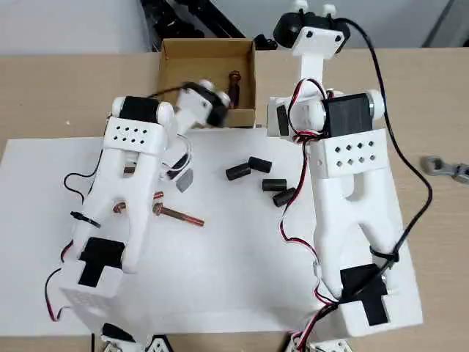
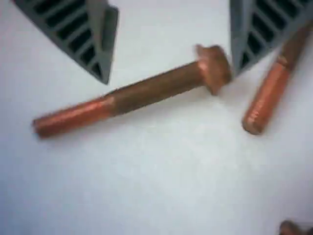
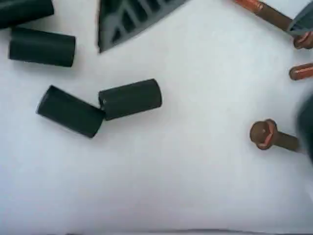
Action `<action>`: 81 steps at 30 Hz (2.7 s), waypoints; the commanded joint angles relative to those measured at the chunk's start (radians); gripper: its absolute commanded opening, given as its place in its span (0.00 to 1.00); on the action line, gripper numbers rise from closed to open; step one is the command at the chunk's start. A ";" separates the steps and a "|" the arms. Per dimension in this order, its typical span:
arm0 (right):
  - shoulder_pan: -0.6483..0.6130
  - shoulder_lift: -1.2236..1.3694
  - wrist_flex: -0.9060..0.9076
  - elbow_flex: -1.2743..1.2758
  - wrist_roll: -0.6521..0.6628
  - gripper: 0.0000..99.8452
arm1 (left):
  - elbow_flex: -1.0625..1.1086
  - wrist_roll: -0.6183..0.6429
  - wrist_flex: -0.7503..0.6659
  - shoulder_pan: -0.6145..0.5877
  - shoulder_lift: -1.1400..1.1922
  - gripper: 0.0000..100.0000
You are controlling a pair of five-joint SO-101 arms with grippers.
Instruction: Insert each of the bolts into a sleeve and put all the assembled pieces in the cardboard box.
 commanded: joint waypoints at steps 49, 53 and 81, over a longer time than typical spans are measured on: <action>-0.005 -0.047 -0.004 -0.041 -0.008 0.19 | 0.509 1.303 -0.348 -0.071 -0.052 0.15; -0.005 -0.042 -0.005 -0.041 -0.008 0.19 | 0.542 1.324 -0.411 -0.058 -0.048 0.15; -0.007 -0.050 0.002 -0.041 -0.008 0.19 | 0.076 1.077 0.021 -0.041 -0.058 0.01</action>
